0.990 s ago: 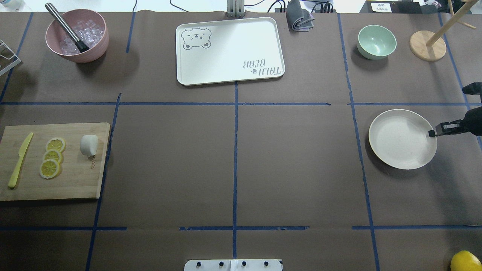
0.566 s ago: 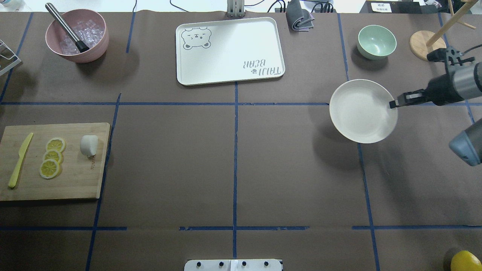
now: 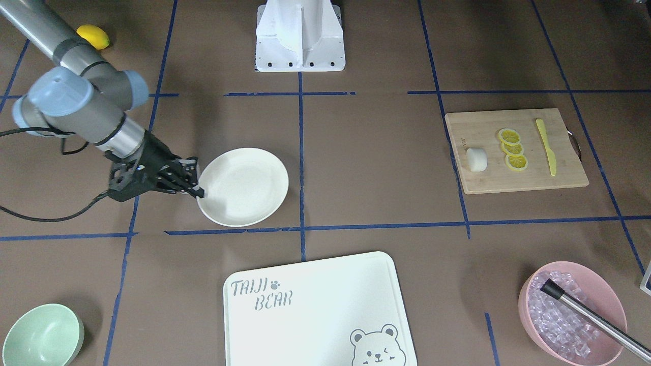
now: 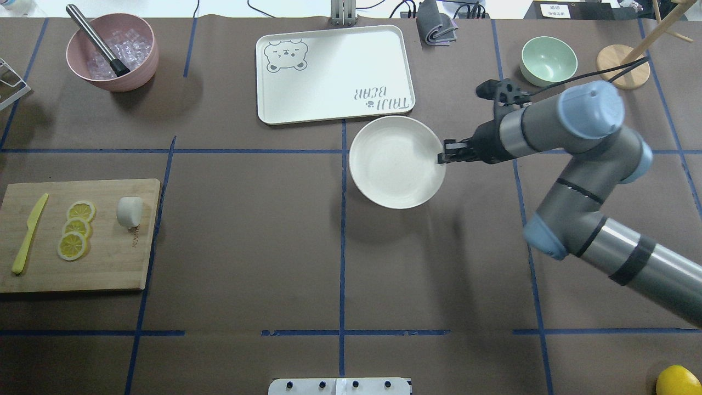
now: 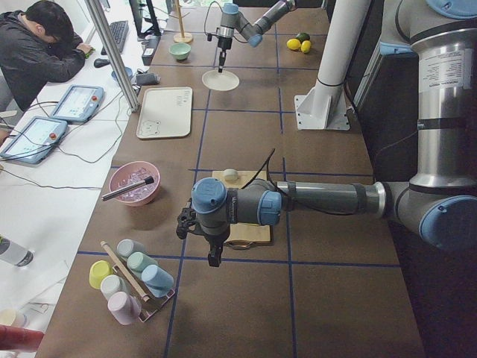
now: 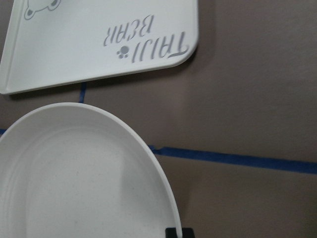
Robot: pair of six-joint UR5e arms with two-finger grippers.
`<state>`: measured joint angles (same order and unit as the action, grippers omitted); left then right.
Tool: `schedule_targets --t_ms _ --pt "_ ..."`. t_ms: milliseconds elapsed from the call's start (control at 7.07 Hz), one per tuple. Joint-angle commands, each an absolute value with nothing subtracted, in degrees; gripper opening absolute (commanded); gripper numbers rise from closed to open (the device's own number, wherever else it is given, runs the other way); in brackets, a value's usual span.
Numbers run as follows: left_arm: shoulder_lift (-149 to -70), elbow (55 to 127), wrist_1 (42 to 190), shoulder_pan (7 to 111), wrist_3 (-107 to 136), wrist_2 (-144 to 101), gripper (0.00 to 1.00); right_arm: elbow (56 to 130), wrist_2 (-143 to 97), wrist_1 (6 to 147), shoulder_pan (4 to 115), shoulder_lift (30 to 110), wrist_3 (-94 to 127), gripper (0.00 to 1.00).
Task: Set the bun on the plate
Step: 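Slide the white plate with the right gripper toward the table center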
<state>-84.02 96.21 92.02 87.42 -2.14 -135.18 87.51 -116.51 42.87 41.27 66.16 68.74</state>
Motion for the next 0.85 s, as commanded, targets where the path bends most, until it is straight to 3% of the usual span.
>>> schedule_targets --t_ms 0,424,566,707 --pt "-84.0 96.2 92.0 87.4 -2.1 -135.2 1.00 87.5 -108.4 48.1 33.1 61.6 71.8 0.00" --pt "-84.0 96.2 92.0 87.3 -2.0 -135.2 1.00 86.9 -105.3 48.2 28.5 61.3 71.8 0.02" --pt "-84.0 96.2 92.0 87.3 -2.0 -135.2 1.00 86.9 -105.4 48.3 28.4 61.3 71.8 0.26" --pt "-84.0 96.2 92.0 87.3 -2.0 -135.2 1.00 86.9 -105.4 48.3 28.4 61.3 71.8 0.98"
